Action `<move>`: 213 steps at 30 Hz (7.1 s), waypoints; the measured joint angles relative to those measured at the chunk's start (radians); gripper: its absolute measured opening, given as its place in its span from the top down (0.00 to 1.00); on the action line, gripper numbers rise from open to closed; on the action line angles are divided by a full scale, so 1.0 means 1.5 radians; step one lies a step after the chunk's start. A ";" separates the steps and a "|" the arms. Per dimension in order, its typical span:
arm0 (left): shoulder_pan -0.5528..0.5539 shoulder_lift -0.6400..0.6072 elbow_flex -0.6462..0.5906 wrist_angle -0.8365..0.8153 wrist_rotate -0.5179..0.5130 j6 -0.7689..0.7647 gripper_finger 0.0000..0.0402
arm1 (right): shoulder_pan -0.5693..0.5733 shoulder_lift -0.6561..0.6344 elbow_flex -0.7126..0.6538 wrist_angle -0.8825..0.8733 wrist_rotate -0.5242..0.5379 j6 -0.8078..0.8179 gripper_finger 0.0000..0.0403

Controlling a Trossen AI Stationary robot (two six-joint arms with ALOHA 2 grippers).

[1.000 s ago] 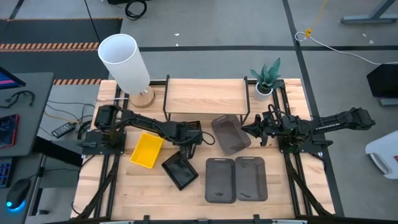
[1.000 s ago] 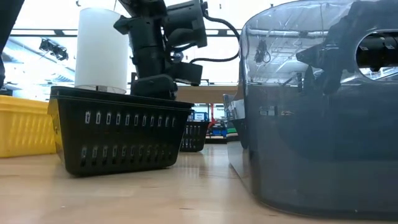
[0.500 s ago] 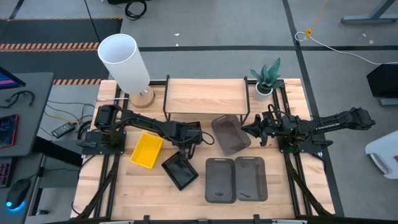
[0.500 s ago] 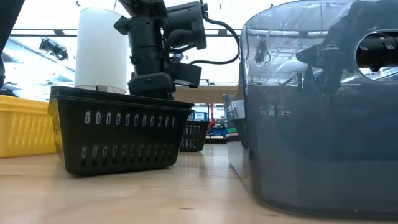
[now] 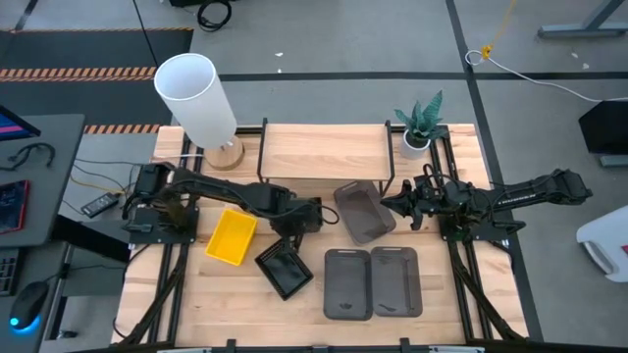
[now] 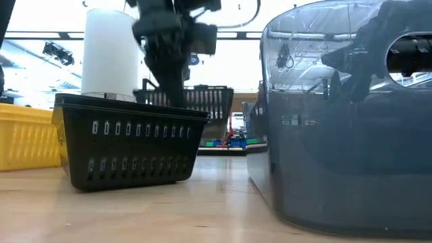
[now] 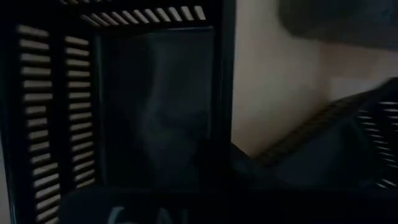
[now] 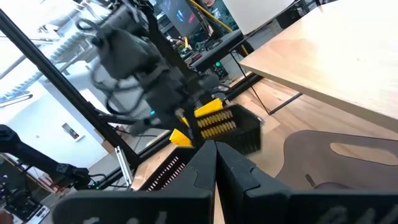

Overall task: Stack baskets on shelf by color
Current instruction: Stack the top black bin on the black bin on the table, then stack the top transparent black bin on the bottom right transparent black bin on the table

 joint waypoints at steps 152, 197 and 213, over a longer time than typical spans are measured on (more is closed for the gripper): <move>-0.073 -0.494 -0.211 0.369 -0.169 -0.078 0.96 | -0.020 0.173 0.330 -0.316 0.023 0.137 0.95; -0.128 -0.587 -0.212 0.406 -0.266 -0.023 0.96 | 0.111 0.714 0.765 -1.021 -0.148 -0.330 0.54; -0.140 -0.608 -0.212 0.442 -0.292 -0.009 0.95 | 0.137 0.715 0.709 -0.967 -0.081 -0.335 0.55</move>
